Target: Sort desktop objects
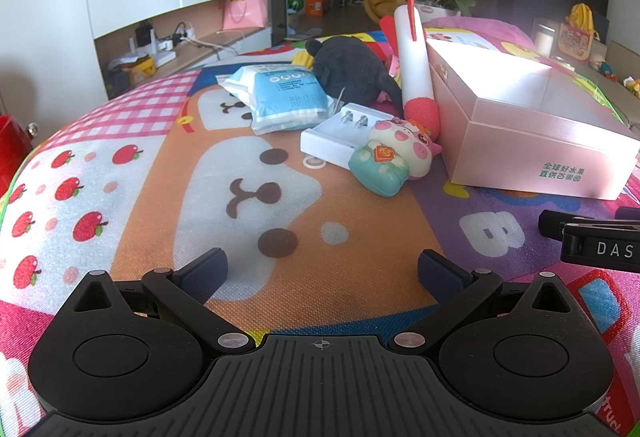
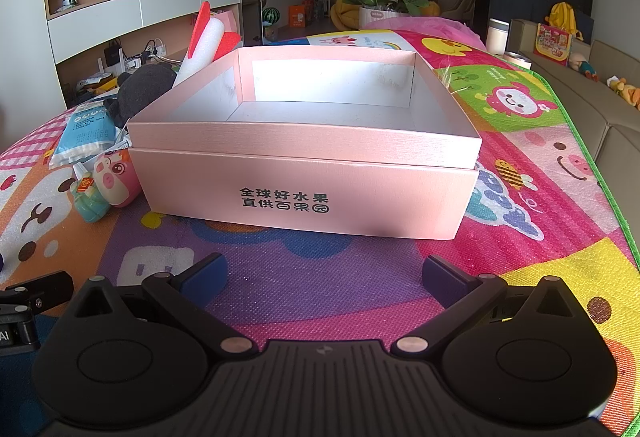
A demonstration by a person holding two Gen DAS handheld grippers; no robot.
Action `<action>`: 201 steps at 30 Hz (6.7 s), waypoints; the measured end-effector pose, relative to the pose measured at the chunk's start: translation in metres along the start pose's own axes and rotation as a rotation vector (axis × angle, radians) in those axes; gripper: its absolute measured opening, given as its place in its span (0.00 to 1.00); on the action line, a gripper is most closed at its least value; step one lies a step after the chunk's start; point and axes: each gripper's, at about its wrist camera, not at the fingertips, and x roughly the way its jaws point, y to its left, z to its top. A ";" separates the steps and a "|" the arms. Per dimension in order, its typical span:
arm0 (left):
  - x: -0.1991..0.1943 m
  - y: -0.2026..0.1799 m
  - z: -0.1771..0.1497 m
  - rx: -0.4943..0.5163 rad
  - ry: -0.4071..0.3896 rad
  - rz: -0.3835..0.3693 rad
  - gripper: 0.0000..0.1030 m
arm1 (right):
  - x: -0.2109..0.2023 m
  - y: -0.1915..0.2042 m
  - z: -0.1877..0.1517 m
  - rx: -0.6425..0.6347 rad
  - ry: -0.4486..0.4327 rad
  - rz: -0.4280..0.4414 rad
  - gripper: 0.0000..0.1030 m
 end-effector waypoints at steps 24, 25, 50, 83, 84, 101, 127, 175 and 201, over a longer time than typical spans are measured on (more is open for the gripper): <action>-0.002 0.001 -0.001 -0.006 -0.004 -0.005 1.00 | 0.000 0.000 0.000 0.000 0.000 0.000 1.00; -0.002 0.001 -0.001 -0.006 -0.004 -0.004 1.00 | 0.000 0.000 0.000 0.000 0.000 0.000 1.00; -0.002 0.001 -0.001 -0.007 -0.004 -0.006 1.00 | 0.000 0.000 -0.001 0.000 0.000 0.000 1.00; 0.002 0.001 0.001 0.008 0.012 -0.011 1.00 | -0.011 -0.002 -0.005 -0.024 0.062 0.032 1.00; 0.002 0.001 0.001 0.010 0.013 -0.012 1.00 | -0.011 -0.003 -0.003 -0.023 0.065 0.035 1.00; 0.031 -0.030 0.042 0.356 -0.125 -0.086 0.77 | -0.010 -0.001 -0.003 -0.019 0.067 0.031 1.00; -0.036 0.072 0.004 0.075 -0.073 -0.117 0.93 | -0.052 0.065 0.028 -0.327 -0.157 0.262 0.94; -0.021 0.096 0.001 -0.091 -0.090 -0.304 1.00 | 0.130 0.115 0.215 -0.009 0.261 0.307 0.37; -0.036 0.065 -0.010 -0.005 -0.063 -0.231 1.00 | -0.043 0.054 0.061 -0.256 0.056 0.457 0.53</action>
